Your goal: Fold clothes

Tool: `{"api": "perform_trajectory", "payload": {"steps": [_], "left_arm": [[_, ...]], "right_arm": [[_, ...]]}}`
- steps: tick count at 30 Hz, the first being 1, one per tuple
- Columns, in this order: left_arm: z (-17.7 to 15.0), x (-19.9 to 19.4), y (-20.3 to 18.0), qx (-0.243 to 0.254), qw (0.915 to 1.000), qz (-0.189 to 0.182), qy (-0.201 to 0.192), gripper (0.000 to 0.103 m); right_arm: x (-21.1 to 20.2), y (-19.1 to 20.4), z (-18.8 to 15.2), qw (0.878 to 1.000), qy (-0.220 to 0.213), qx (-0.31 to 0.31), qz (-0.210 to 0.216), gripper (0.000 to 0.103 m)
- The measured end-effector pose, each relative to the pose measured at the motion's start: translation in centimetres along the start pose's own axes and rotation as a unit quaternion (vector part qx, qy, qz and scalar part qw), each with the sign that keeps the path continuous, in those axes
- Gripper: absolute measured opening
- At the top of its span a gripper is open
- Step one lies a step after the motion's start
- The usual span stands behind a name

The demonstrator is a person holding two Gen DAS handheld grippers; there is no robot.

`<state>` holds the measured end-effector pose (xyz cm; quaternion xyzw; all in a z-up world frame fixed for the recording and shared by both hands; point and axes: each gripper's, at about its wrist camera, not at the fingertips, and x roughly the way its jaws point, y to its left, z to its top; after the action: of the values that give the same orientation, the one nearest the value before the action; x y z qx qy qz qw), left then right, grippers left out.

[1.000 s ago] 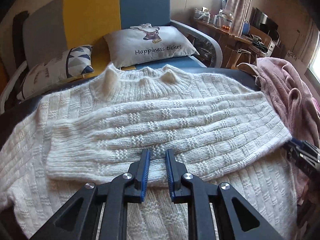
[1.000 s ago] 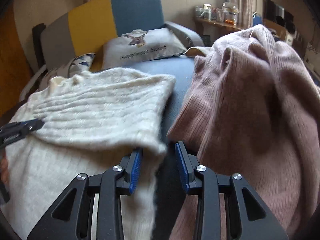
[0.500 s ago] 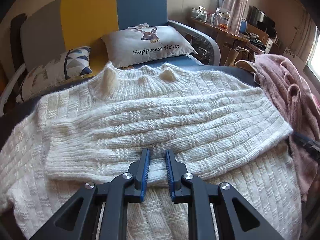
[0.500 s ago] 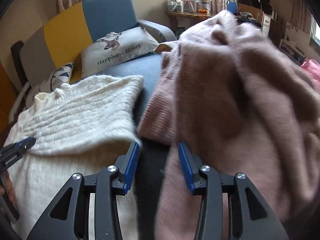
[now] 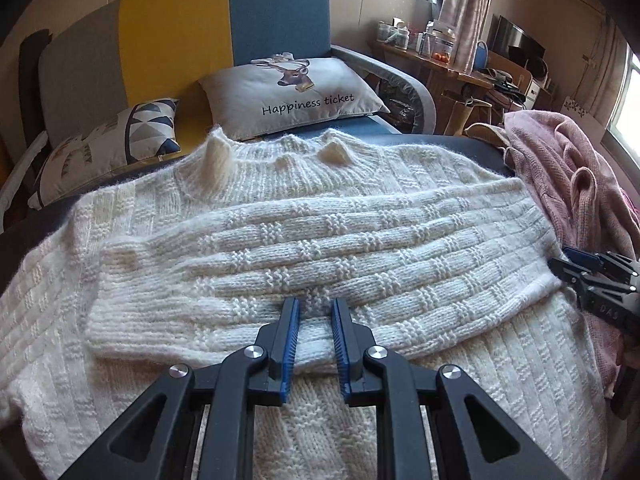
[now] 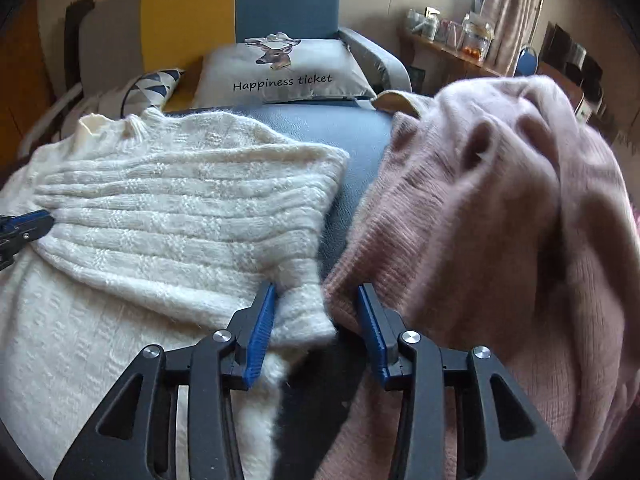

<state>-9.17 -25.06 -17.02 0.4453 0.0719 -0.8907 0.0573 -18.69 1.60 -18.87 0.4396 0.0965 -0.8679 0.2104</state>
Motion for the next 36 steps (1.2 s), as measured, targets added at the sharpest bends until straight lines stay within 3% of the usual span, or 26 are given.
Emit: {"api": "perform_trajectory", "payload": {"steps": [1,4,7,9,10,13,17,19,21,23,25,27,30,34,36], "left_arm": [[0.1,-0.1,0.1,0.000,1.0000,-0.001,0.000,0.016],[0.1,-0.8,0.3,-0.005,1.0000,-0.003,-0.007,0.016],[-0.5,-1.3,0.3,0.003,0.9999,0.008,-0.014,0.016],[-1.0,-1.1,0.2,0.010,0.9998,0.012,-0.016,0.017],[-1.1,-1.2,0.1,0.014,0.9997,0.013,-0.018,0.017],[-0.9,-1.7,0.4,-0.001,0.9999,0.004,-0.016,0.017],[-0.5,-3.3,1.1,-0.008,0.9992,-0.004,-0.039,0.017],[0.1,-3.6,1.7,-0.011,0.9990,-0.006,-0.044,0.017],[0.7,-3.4,2.6,-0.026,0.9987,0.006,-0.042,0.017],[1.1,-2.6,4.1,-0.048,0.9984,0.015,-0.025,0.017],[1.1,-1.2,5.7,-0.073,0.9968,0.031,0.005,0.017],[0.9,-0.9,6.8,-0.089,0.9959,0.011,0.009,0.017],[1.1,-2.3,7.4,-0.098,0.9950,-0.005,-0.015,0.017],[2.7,-3.8,7.2,-0.093,0.9942,-0.015,-0.053,0.017],[3.4,-2.6,7.3,-0.090,0.9952,-0.006,-0.037,0.017]], "right_arm": [[0.6,0.0,-0.2,1.000,0.009,-0.009,-0.006,0.044],[-2.0,0.4,1.3,1.000,-0.019,0.000,-0.005,0.044],[-5.0,1.6,2.5,0.997,-0.055,0.002,0.059,0.044],[-4.7,2.5,2.3,0.992,-0.040,-0.005,0.116,0.044],[-3.9,3.1,1.9,0.992,-0.027,-0.018,0.119,0.044],[1.2,2.9,0.4,0.994,0.070,-0.029,0.076,0.043],[-1.6,2.8,1.9,0.995,0.040,-0.030,0.090,0.041],[-3.5,2.8,3.8,0.993,0.011,-0.026,0.118,0.041],[-4.1,3.6,5.9,0.993,-0.014,-0.033,0.112,0.042],[-2.6,4.0,7.6,0.994,-0.016,-0.031,0.106,0.043],[0.7,4.1,8.2,0.995,0.014,-0.028,0.092,0.043],[4.8,3.4,8.0,0.996,0.053,-0.029,0.072,0.043],[5.8,3.4,7.4,0.994,0.066,-0.045,0.069,0.044],[3.8,5.0,8.5,0.995,0.037,-0.057,0.078,0.044],[3.2,6.3,9.1,0.993,0.022,-0.076,0.084,0.044]]}}
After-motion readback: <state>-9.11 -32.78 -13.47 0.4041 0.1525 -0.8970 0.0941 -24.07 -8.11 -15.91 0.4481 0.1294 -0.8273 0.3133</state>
